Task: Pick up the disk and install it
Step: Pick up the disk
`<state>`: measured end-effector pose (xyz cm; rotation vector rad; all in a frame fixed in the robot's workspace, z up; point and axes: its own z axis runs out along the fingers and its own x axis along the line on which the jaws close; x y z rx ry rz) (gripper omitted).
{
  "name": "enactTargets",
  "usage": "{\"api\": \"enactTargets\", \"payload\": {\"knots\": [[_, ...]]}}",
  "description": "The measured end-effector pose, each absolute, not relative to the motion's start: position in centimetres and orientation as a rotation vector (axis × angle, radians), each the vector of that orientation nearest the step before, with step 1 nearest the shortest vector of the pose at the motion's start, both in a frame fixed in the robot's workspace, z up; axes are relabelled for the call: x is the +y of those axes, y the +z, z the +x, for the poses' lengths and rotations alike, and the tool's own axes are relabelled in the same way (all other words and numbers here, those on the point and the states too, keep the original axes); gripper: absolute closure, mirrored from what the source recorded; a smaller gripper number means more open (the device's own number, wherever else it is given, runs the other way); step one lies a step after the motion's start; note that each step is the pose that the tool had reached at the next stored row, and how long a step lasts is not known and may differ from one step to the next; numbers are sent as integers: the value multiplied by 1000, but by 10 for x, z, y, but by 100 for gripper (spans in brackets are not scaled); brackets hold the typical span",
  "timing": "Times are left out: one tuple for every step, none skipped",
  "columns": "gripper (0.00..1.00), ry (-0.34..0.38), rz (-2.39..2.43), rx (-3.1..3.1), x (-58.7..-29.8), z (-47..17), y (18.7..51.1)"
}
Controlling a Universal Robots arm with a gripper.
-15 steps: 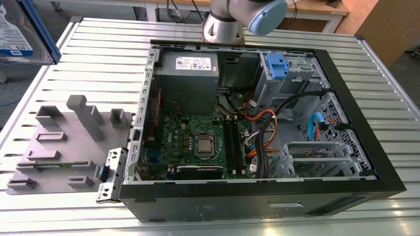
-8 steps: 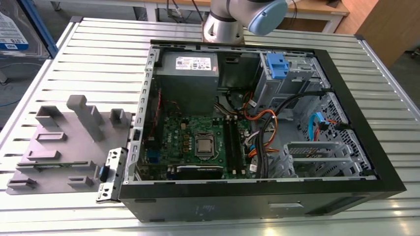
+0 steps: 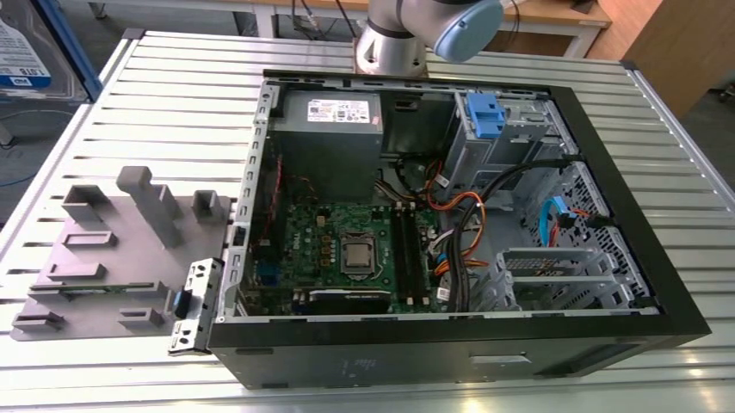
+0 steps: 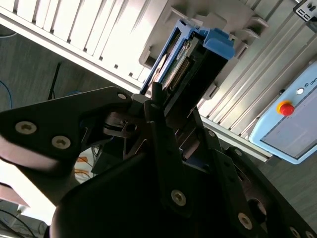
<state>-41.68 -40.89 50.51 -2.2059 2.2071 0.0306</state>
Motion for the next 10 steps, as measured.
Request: {"api": "enactTargets", "payload": {"knots": [[65, 31, -2206, 2207, -409, -416, 505], [65, 31, -2206, 2207, -409, -415, 505], [65, 31, -2206, 2207, -409, -414, 505], [65, 31, -2206, 2207, -409, -412, 505], [65, 31, -2206, 2207, -409, -411, 505], [65, 31, -2206, 2207, -409, -409, 505], [65, 31, -2206, 2207, -409, -408, 505], [65, 31, -2206, 2207, -409, -406, 505], [65, 31, -2206, 2207, -409, -404, 505], [65, 31, -2206, 2207, -409, -402, 505]]}}
